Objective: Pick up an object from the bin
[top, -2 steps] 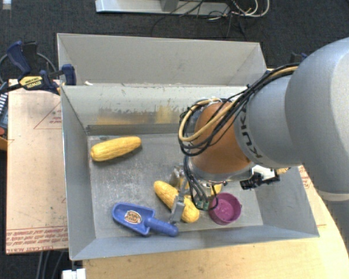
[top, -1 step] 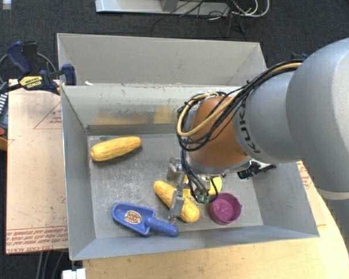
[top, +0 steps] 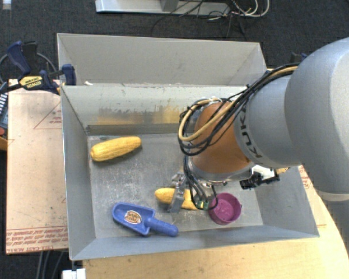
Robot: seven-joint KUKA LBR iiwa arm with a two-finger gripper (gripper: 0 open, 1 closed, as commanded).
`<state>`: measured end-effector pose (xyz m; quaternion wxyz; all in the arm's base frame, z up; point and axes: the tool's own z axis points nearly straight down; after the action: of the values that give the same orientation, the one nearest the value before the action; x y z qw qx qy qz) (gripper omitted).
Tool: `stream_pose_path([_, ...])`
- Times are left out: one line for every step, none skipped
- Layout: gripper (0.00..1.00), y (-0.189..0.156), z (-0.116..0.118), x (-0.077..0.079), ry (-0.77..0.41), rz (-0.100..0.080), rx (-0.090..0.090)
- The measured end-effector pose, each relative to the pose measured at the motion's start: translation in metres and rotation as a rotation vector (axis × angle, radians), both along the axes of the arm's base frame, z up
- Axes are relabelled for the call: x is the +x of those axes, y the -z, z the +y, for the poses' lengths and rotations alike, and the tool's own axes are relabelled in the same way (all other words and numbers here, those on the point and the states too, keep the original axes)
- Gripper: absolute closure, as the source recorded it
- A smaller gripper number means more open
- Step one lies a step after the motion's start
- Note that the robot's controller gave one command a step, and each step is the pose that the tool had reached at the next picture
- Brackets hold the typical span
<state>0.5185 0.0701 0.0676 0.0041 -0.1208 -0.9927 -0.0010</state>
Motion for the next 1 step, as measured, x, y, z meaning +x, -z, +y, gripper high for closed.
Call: stream_pose_path([1.0, 0.0, 0.0, 0.0001, 0.0, 0.0, 0.0])
